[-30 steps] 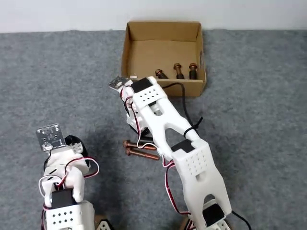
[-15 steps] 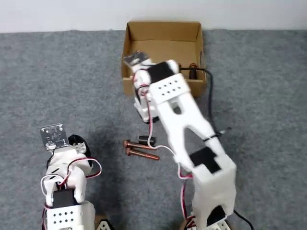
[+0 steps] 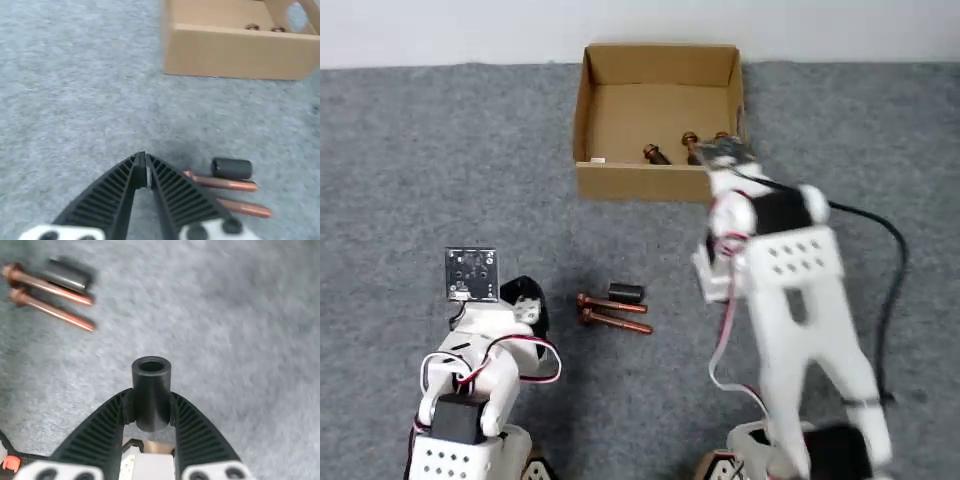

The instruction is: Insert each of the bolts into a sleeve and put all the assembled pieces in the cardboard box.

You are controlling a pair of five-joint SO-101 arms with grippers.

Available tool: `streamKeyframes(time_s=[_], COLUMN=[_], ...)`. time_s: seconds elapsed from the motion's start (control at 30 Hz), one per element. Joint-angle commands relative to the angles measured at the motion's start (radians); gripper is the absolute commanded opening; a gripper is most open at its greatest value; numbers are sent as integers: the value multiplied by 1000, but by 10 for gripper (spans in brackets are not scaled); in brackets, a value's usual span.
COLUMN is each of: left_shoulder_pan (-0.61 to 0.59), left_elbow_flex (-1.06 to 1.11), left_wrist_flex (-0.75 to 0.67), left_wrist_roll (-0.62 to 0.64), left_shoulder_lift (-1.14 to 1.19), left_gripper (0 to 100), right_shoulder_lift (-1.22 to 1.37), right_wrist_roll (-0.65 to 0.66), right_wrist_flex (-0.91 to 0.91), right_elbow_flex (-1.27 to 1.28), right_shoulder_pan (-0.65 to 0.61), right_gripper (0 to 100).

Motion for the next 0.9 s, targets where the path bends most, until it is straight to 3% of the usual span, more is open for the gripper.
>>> streamKeyframes(time_s=[0.0, 0.23, 0.4, 0.67, 0.87], left_shoulder_pan=[23, 97, 215, 295, 304], left_elbow_flex=[-62, -354, -573, -773, -869], left_wrist_flex=[17, 64, 207, 393, 436], left_wrist_roll=[9, 115, 193, 353, 548], left_shoulder_lift=[63, 450, 776, 1135, 1330], left_gripper=[6, 6, 6, 6, 9], right_shoulder_lift=[-156, -323, -415, -536, -584], right_wrist_roll=[-14, -15, -15, -15, -14], right_wrist_flex=[7, 4, 5, 5, 4], right_elbow_flex=[80, 221, 281, 339, 345], right_shoulder_pan=[85, 188, 243, 312, 337], right_gripper=[9, 9, 9, 9, 9])
